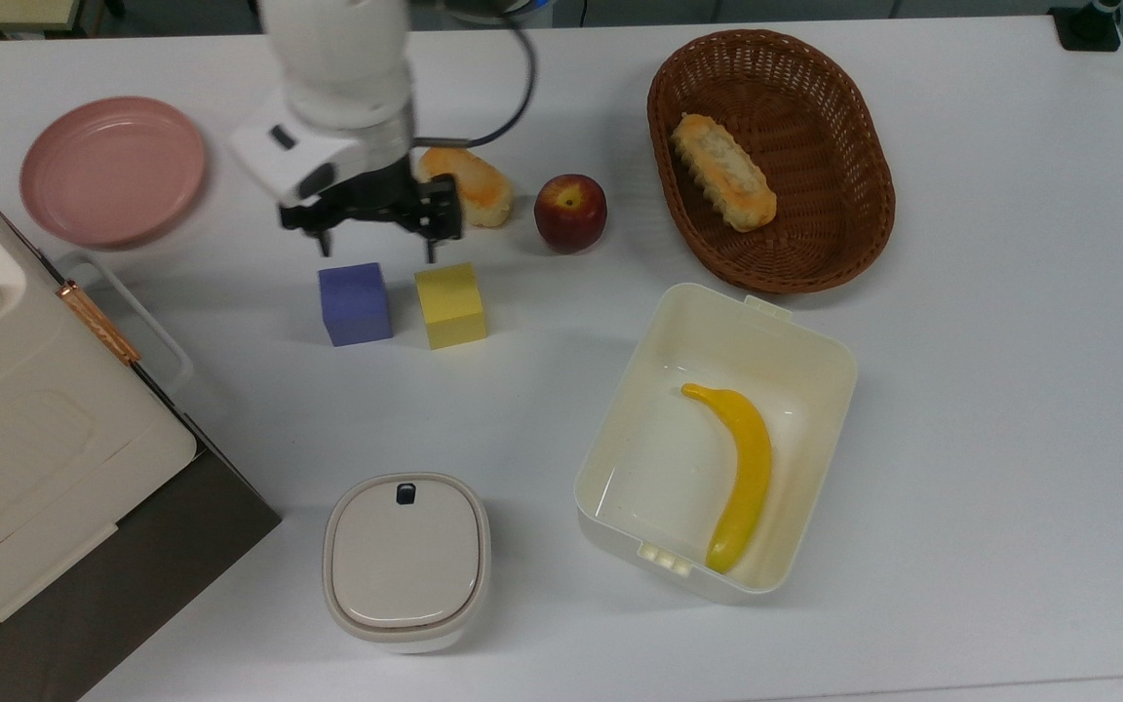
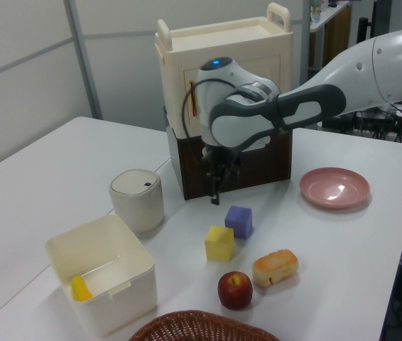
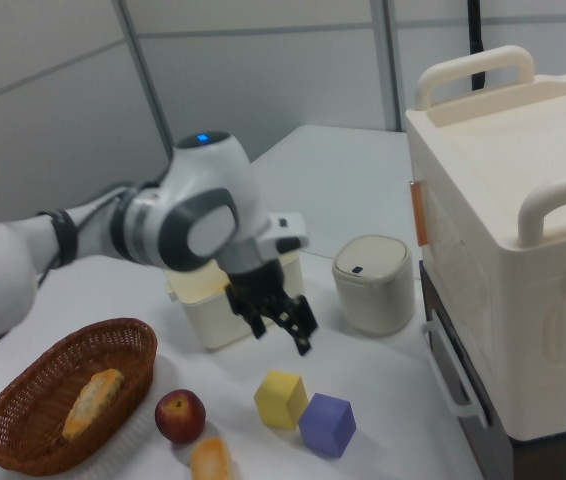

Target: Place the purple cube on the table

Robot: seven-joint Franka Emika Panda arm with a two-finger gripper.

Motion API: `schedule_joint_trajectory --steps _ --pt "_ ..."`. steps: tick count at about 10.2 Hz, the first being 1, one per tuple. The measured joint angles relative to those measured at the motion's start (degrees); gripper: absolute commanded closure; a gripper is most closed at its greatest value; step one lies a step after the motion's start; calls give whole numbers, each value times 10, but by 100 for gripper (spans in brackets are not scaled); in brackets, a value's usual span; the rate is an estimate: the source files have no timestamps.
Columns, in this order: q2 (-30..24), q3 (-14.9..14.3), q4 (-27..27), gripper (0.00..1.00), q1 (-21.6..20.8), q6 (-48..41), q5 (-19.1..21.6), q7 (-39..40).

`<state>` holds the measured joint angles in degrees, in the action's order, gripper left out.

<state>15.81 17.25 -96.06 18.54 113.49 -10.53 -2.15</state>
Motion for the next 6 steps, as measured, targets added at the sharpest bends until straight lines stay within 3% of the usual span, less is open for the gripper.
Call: schedule_joint_trajectory --steps 2,4,6 --pt "-24 -16 39 0 -59 -82 7 -17" --pt "-75 -110 51 0 -148 -124 53 -18" --pt "-107 -197 51 0 -208 -164 71 -18"
